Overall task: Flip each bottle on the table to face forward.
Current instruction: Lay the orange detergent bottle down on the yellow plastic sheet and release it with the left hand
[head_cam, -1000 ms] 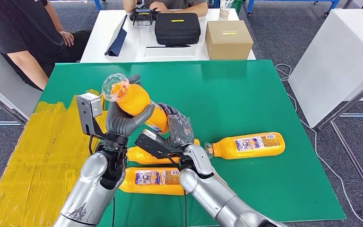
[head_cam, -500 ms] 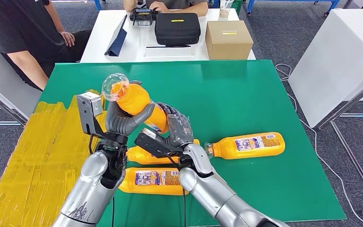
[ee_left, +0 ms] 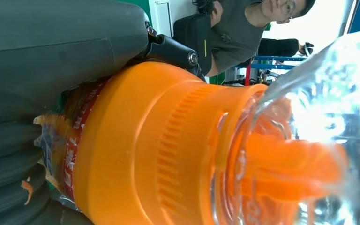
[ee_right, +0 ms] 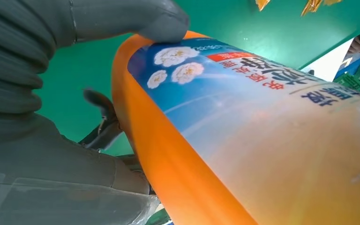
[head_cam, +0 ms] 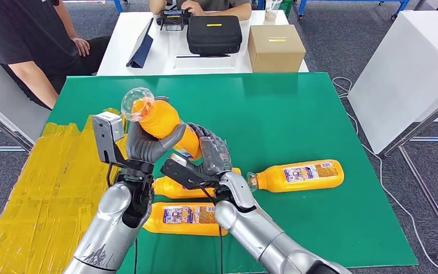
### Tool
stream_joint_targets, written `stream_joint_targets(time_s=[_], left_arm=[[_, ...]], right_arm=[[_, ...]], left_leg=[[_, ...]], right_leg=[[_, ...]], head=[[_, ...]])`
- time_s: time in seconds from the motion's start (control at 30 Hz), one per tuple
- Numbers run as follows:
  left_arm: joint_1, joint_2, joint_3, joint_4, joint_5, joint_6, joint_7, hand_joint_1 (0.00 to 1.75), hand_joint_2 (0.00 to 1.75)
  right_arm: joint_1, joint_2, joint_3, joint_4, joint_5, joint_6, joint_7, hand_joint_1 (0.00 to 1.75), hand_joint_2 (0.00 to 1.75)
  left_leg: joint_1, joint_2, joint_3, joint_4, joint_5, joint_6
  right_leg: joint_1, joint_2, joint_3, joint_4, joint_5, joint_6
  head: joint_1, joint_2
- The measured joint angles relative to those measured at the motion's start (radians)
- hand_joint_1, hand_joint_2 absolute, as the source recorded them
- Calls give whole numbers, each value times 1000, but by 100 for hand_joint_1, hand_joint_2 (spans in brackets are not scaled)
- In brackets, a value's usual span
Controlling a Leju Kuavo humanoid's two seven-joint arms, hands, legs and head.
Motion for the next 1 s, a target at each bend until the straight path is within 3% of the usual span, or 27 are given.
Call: stream_joint_targets(time_s=[0.03, 0.57, 1.0], left_arm=[[2, 1, 2, -4, 1, 0, -2, 175, 175], [58, 117, 184, -222, 56, -44, -17, 175, 175], [62, 147, 208, -236, 37, -41, -21, 175, 175]], right_arm=[[0, 0, 0, 0, -2, 0, -2, 0, 0], [38, -18, -76, -245, 3, 124, -36, 0, 0], [71, -10, -135, -325, 48, 145, -38, 0, 0]], left_leg=[[0, 0, 0, 0, 0, 0], [1, 0, -1, 0, 0, 0], [0, 0, -1, 0, 0, 0]], right_leg=[[0, 0, 0, 0, 0, 0], [1, 0, -1, 1, 0, 0], [0, 0, -2, 1, 0, 0]], head=[[0, 0], [0, 0], [0, 0]])
